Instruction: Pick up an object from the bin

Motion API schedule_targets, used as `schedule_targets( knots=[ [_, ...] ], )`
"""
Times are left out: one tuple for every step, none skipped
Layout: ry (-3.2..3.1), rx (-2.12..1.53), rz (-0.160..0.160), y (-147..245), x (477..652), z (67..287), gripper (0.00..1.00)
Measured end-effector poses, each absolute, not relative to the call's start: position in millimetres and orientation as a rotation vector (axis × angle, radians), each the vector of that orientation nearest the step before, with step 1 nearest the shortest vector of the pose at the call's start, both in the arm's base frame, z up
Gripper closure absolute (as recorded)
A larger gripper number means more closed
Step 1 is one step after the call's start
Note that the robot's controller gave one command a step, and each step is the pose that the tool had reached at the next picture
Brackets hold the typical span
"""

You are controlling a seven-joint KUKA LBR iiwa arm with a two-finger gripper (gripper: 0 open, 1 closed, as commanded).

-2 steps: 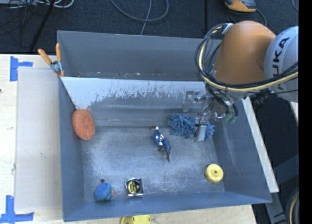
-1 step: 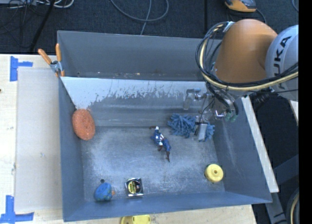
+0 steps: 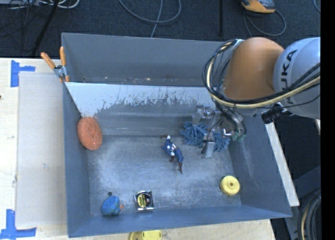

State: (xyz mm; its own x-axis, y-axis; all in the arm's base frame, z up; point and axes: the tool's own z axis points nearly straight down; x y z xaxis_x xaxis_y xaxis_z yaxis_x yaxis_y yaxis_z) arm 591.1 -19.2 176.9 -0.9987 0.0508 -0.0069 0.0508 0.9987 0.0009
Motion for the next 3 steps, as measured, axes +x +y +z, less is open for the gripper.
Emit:
schedule_targets(
  knots=[
    [3.132,0.283,0.001,-18,595.6,138,0.00],
    [3.135,0.235,-0.001,-11,590.0,122,0.00],
    [3.139,0.107,0.000,1,595.9,92,0.00]
  ],
)
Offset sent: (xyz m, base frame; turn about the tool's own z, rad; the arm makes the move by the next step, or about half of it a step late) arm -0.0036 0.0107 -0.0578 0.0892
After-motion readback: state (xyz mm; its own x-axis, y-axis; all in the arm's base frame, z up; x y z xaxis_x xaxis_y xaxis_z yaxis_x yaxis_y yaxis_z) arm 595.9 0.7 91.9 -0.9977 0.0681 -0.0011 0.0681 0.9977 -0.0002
